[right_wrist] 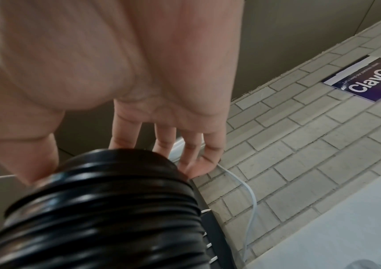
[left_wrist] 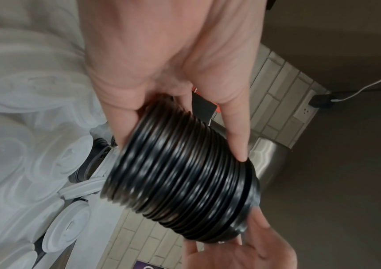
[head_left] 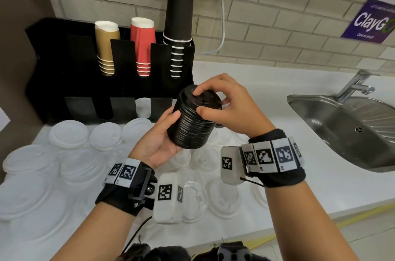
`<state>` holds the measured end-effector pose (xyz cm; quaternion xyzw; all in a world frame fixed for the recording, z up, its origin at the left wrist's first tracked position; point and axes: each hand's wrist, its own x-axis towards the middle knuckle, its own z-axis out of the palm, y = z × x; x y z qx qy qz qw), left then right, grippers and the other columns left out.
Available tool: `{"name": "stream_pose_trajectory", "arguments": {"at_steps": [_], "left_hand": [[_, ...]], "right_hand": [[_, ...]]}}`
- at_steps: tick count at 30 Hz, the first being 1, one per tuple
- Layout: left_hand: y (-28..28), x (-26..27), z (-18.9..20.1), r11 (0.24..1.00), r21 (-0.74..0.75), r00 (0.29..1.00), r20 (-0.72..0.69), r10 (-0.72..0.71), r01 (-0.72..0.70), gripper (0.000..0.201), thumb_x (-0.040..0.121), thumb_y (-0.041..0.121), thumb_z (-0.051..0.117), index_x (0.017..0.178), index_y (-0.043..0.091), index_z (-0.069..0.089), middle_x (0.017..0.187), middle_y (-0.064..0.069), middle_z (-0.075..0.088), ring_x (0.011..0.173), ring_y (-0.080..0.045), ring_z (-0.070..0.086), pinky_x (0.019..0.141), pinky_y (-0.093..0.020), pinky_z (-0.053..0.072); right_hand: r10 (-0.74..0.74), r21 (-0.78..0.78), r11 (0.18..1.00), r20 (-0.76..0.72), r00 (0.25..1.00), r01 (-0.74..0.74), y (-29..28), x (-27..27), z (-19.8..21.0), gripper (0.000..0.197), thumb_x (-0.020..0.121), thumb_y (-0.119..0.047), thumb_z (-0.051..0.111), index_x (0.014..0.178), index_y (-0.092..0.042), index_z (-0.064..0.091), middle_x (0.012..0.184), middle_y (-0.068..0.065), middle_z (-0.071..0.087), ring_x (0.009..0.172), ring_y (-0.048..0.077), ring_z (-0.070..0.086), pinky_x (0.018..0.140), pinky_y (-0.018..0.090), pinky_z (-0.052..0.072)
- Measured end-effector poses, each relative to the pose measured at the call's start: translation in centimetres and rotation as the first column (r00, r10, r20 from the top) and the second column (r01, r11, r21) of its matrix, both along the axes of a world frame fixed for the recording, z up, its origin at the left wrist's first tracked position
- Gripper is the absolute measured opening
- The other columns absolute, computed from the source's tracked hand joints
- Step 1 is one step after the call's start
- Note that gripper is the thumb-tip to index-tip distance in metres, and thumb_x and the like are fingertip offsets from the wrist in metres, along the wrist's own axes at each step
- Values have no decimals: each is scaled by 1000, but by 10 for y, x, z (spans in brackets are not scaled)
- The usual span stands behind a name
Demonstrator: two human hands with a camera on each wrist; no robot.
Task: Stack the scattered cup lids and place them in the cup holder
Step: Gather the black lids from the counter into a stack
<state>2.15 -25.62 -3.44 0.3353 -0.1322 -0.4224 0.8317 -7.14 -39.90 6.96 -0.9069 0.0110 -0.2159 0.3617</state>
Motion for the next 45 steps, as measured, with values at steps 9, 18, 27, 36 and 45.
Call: {"name": "stream_pose_trajectory", "arguments": {"at_steps": [9, 18, 27, 36, 45], "left_hand": [[-5, 7, 0, 1000, 13, 999, 46, 2, -3, 50, 77, 30, 71, 125, 23, 60, 121, -8, 68, 110, -26, 66, 77, -41, 58], [-11, 12, -4, 999, 32, 995, 97, -19, 16, 58, 72, 29, 74, 128, 25, 60, 124, -8, 66, 115, -27, 64, 79, -42, 57], [-17, 11, -3, 999, -12, 997, 70, -33, 34, 53, 73, 30, 73, 124, 21, 60, 116, -8, 69, 108, -25, 67, 78, -41, 57], [-19, 20, 1, 999, -33, 999, 50, -17, 19, 45, 87, 25, 56, 132, 18, 55, 136, -12, 58, 122, -29, 58, 83, -42, 57], [-16, 22, -2, 999, -41, 995, 102, -11, 15, 57, 89, 28, 52, 144, 13, 45, 140, -13, 55, 125, -28, 57, 88, -41, 56]], "right_hand": [[3, -17, 1000, -31, 1000, -4, -7, 4, 2, 29, 75, -15, 74, 99, -28, 68, 104, -9, 52, 98, -3, 53, 78, 3, 36], [5, -5, 1000, -50, 999, -5, -11, 4, 3, 27, 74, -11, 72, 95, -27, 68, 104, -4, 53, 99, 5, 55, 80, 15, 43], [3, 9, 1000, -49, 999, -3, -15, 4, -3, 28, 73, -11, 73, 96, -26, 67, 102, -10, 51, 100, 1, 53, 82, 10, 39], [-579, 64, 780, -302, 757, 622, -88, -41, -34, 42, 90, -33, 60, 128, -20, 50, 131, 8, 51, 113, 16, 53, 91, 29, 43], [-688, -345, 607, -680, 255, 716, -131, -100, -91, 58, 82, -27, 64, 136, -13, 48, 133, 12, 56, 118, 29, 54, 82, 28, 37]]}}
